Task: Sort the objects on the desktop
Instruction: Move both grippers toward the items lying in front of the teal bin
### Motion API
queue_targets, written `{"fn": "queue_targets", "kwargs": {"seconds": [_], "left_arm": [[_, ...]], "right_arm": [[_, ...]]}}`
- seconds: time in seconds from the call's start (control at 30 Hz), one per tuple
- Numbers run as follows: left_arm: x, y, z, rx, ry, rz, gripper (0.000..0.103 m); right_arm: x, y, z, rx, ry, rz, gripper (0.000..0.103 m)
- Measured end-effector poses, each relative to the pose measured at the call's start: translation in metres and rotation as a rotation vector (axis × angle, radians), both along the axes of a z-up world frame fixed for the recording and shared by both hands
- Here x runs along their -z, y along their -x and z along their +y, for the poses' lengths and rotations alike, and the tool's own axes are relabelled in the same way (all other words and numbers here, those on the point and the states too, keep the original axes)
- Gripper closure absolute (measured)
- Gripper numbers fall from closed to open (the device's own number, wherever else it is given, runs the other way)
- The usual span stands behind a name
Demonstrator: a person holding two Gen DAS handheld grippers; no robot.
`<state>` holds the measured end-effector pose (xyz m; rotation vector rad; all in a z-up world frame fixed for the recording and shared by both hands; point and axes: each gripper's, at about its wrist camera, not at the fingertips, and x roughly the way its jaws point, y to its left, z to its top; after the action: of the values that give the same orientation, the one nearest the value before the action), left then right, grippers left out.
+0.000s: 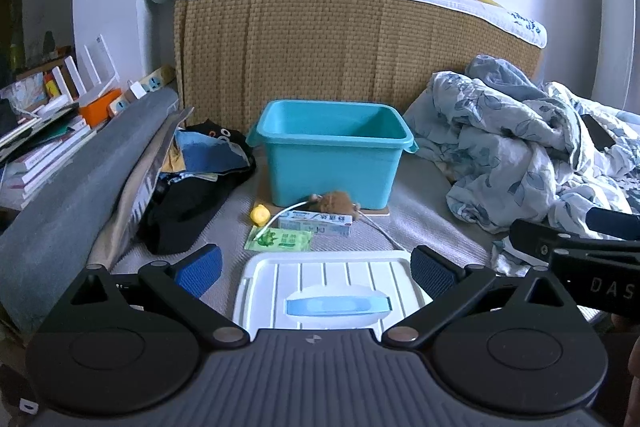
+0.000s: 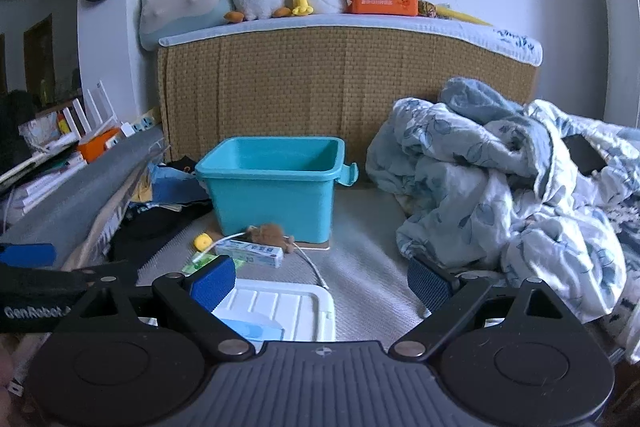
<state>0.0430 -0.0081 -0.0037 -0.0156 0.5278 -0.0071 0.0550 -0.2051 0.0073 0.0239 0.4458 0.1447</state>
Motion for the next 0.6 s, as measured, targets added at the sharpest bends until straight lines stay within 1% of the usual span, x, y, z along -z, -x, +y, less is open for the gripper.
{"fn": "queue_targets", "kwargs": {"seconds": [0.2, 0.23, 0.3, 0.37, 0.5, 0.57, 0.6], "left_arm": [[0.000, -0.009, 0.000, -0.002, -0.024, -0.020, 0.000], [0.001, -0.012, -0.001, -0.004, -0.012, 0.006, 0.000], [0.002, -0.016, -0.002, -0.007, -0.012, 0.018, 0.000], [0.003, -0.020, -0.003, -0.002, -0.023, 0.014, 0.000], [0.006, -0.029, -0.007, 0.003, -0.051, 0.015, 0.000], [0.008, -0.032, -0.010, 0.006, -0.076, 0.018, 0.000], [0.009, -0.034, -0.010, 0.006, -0.076, 0.019, 0.000]], "right_arm": [[0.003, -0.009, 0.003, 0.007, 0.025, -0.021, 0.008], [0.004, -0.011, 0.003, 0.008, 0.030, -0.025, 0.008], [0.005, -0.016, 0.003, 0.009, 0.035, -0.037, 0.008], [0.007, -0.022, 0.003, 0.011, 0.030, -0.026, 0.008], [0.008, -0.031, 0.003, 0.020, 0.032, -0.047, 0.008], [0.011, -0.035, 0.003, 0.025, 0.032, -0.035, 0.008], [0.011, -0.036, 0.003, 0.026, 0.032, -0.031, 0.008]]}}
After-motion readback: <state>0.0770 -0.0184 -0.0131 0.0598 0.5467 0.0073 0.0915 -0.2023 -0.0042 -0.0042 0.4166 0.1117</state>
